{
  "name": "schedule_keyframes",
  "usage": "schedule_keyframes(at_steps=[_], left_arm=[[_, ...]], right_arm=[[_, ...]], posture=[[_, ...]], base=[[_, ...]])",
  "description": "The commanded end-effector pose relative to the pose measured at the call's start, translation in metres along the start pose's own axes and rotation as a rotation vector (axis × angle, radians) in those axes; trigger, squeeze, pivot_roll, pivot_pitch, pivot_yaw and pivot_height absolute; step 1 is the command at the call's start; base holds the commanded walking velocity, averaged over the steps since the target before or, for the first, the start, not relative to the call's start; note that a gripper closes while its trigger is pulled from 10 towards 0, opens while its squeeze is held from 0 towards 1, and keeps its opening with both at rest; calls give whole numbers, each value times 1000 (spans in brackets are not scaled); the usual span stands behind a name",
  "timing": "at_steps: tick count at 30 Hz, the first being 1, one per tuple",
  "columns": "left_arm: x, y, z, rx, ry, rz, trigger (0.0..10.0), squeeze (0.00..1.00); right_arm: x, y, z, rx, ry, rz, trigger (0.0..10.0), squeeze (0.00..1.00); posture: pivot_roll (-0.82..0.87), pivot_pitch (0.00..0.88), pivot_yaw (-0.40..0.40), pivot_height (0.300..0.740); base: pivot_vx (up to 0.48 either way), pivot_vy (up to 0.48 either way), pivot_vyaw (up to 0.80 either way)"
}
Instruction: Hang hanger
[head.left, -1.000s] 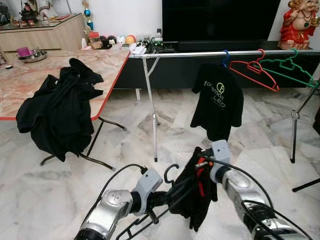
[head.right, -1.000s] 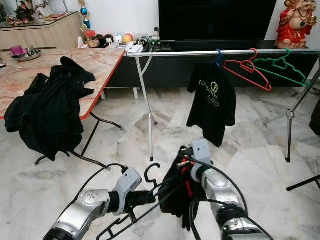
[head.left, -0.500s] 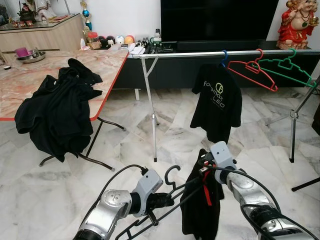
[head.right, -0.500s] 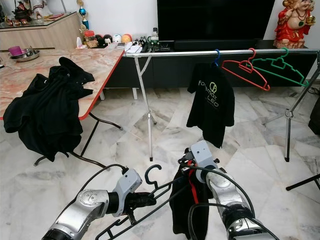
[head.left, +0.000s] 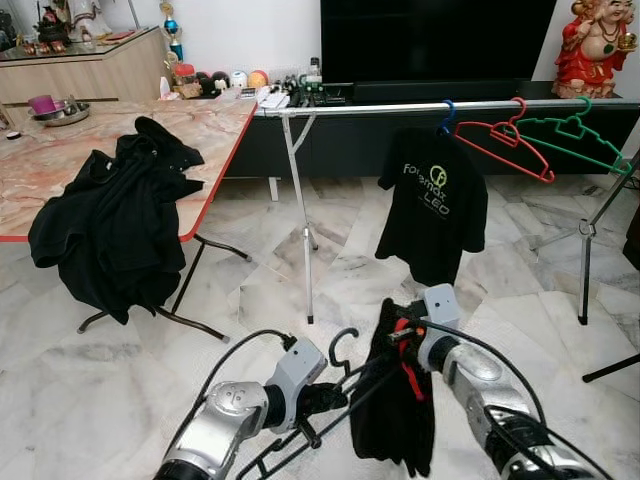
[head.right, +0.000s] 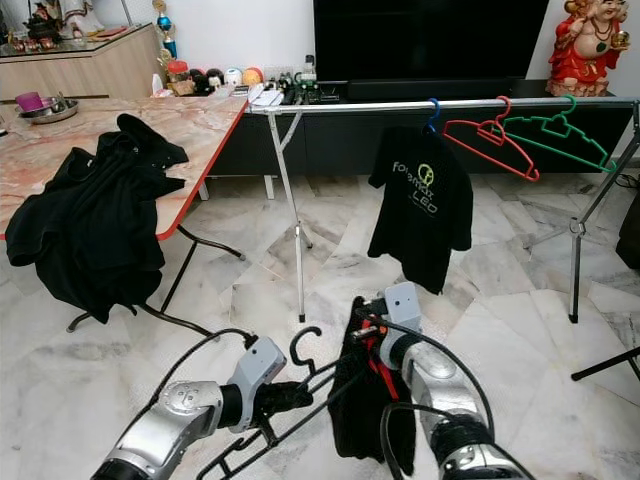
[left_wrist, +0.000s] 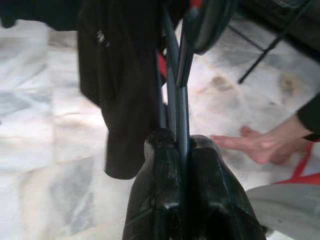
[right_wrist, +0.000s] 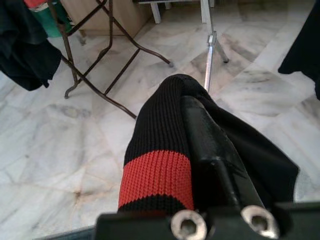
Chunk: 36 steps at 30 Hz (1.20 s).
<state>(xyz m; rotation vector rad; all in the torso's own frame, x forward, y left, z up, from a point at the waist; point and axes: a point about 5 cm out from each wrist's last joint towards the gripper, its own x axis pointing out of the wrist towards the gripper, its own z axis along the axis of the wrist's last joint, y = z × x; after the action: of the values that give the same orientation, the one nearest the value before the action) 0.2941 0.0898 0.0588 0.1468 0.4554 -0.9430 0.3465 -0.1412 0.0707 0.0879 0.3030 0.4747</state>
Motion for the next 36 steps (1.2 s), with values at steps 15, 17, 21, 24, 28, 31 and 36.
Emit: schedule_keyframes(at_steps=[15, 17, 21, 24, 28, 31, 36], left_arm=[[-14, 21, -9, 24, 50, 148, 10000, 0], [-14, 20, -9, 28, 43, 133, 10000, 0], [-11, 16, -5, 27, 20, 102, 10000, 0], [-8, 13, -2, 23, 2, 80, 10000, 0], [-4, 7, 2, 11, -27, 36, 10000, 0], [-3, 6, 2, 8, -27, 34, 10000, 0], [-2, 6, 0, 9, -18, 43, 10000, 0]], right_arm=[[-17, -37, -7, -61, 57, -317, 10000, 0], [-16, -34, -9, -60, 63, -306, 10000, 0], [-9, -23, -7, -55, 47, -233, 10000, 0], [-6, -17, -4, -41, 36, -192, 10000, 0], [-1, -8, 2, -35, 23, -110, 10000, 0], [0, -4, 6, -31, 14, -55, 10000, 0], [2, 2, 13, -30, -5, -5, 10000, 0]], posture=[[80, 22, 14, 740], [82, 22, 14, 740], [82, 22, 14, 740], [79, 22, 15, 740], [76, 22, 16, 740], [73, 24, 16, 740], [69, 26, 16, 740]], base=[[0, 0, 0], [0, 0, 0], [0, 0, 0], [0, 0, 0], [0, 0, 0], [0, 0, 0], [0, 0, 0]])
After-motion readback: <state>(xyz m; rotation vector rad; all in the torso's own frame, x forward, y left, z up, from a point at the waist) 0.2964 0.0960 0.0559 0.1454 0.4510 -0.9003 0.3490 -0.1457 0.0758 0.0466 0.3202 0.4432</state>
